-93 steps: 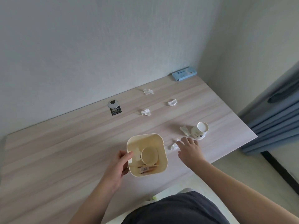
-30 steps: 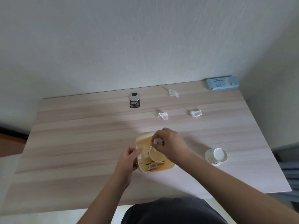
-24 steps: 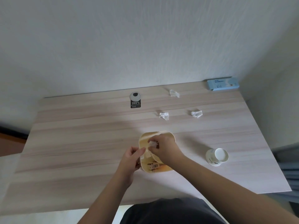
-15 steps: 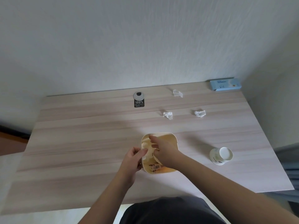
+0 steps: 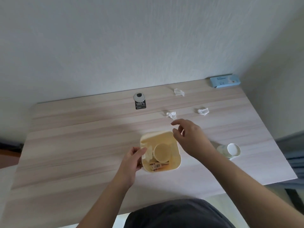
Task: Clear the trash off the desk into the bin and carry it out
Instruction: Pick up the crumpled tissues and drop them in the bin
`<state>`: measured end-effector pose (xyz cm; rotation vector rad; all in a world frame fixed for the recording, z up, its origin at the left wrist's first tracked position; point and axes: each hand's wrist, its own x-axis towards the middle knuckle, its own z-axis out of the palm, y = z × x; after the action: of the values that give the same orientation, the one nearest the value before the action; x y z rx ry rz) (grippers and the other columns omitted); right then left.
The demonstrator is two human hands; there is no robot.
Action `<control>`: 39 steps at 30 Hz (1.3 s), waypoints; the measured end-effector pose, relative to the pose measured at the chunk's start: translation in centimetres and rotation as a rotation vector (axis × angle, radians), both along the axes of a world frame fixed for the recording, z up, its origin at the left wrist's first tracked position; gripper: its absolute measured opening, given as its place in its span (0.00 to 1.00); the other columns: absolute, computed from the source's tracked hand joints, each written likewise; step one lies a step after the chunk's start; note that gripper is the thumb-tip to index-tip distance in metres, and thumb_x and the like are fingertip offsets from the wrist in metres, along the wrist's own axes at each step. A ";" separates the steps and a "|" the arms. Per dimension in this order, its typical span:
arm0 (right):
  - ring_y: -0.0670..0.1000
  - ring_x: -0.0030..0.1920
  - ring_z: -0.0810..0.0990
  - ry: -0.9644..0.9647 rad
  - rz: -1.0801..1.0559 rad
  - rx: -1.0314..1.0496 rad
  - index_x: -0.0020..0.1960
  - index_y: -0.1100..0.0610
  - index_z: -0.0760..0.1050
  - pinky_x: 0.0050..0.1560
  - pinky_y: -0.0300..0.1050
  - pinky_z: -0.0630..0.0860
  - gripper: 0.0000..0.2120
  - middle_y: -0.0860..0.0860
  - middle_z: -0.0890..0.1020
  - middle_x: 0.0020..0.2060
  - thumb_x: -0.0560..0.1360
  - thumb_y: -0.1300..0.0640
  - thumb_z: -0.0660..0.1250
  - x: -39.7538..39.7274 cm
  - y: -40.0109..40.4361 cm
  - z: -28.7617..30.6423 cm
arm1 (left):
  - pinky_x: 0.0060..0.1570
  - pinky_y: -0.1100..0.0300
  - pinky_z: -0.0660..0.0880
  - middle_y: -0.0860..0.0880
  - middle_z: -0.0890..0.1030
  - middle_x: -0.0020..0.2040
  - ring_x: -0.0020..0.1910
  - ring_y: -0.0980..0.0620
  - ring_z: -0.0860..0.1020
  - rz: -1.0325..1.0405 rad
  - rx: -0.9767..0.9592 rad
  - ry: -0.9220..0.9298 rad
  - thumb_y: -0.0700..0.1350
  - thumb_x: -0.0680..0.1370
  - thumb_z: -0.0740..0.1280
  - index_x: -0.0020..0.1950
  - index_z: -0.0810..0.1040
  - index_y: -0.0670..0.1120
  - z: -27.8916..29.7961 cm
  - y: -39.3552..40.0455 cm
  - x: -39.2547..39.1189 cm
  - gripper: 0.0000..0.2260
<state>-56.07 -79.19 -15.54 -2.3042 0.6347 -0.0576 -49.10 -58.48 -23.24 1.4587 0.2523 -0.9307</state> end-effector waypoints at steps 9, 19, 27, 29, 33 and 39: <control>0.46 0.40 0.75 -0.027 -0.049 -0.168 0.57 0.53 0.77 0.41 0.40 0.68 0.10 0.50 0.77 0.47 0.76 0.55 0.64 2.2 -6.5 -2.2 | 0.36 0.55 0.64 0.52 0.69 0.27 0.28 0.53 0.68 0.001 -0.010 -0.060 0.46 0.74 0.69 0.42 0.69 0.45 1.7 -2.6 2.8 0.10; 0.56 0.55 0.78 0.223 0.163 -0.196 0.67 0.51 0.69 0.47 0.48 0.75 0.18 0.53 0.73 0.62 0.77 0.53 0.63 7.3 -11.6 -9.8 | 0.26 0.63 0.61 0.53 0.66 0.26 0.23 0.57 0.63 0.057 0.020 -0.079 0.46 0.73 0.69 0.40 0.68 0.45 2.6 -6.6 2.5 0.11; 0.59 0.57 0.74 0.359 0.347 -0.250 0.71 0.48 0.62 0.53 0.53 0.74 0.24 0.55 0.66 0.66 0.76 0.56 0.61 11.5 -11.7 -15.6 | 0.23 0.66 0.64 0.53 0.65 0.25 0.22 0.58 0.65 0.162 0.062 -0.082 0.47 0.71 0.68 0.40 0.67 0.45 2.7 -8.9 3.5 0.10; 0.58 0.54 0.75 0.373 0.341 -0.276 0.69 0.48 0.64 0.52 0.52 0.74 0.22 0.55 0.70 0.60 0.76 0.53 0.62 12.4 -11.6 -16.9 | 0.23 0.67 0.65 0.54 0.65 0.25 0.22 0.58 0.65 0.179 0.067 -0.087 0.45 0.73 0.68 0.40 0.67 0.45 2.7 -9.3 3.8 0.10; 0.58 0.54 0.74 0.381 0.354 -0.340 0.64 0.54 0.68 0.52 0.52 0.73 0.16 0.55 0.73 0.55 0.77 0.55 0.59 13.1 -11.8 -18.7 | 0.24 0.65 0.64 0.55 0.66 0.24 0.22 0.58 0.65 0.195 0.097 -0.091 0.42 0.78 0.64 0.42 0.67 0.44 2.5 -10.1 4.6 0.07; 0.58 0.50 0.77 0.211 0.193 -0.205 0.55 0.56 0.76 0.46 0.50 0.73 0.11 0.55 0.79 0.48 0.77 0.62 0.58 13.8 -14.6 -18.8 | 0.25 0.64 0.63 0.54 0.67 0.24 0.22 0.58 0.66 0.205 0.074 -0.090 0.46 0.73 0.68 0.42 0.69 0.44 2.0 -11.3 6.0 0.10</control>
<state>-42.27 -93.74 -34.32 -2.5821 0.5270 0.2242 -43.12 -69.80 -21.25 1.5071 0.3655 -0.6944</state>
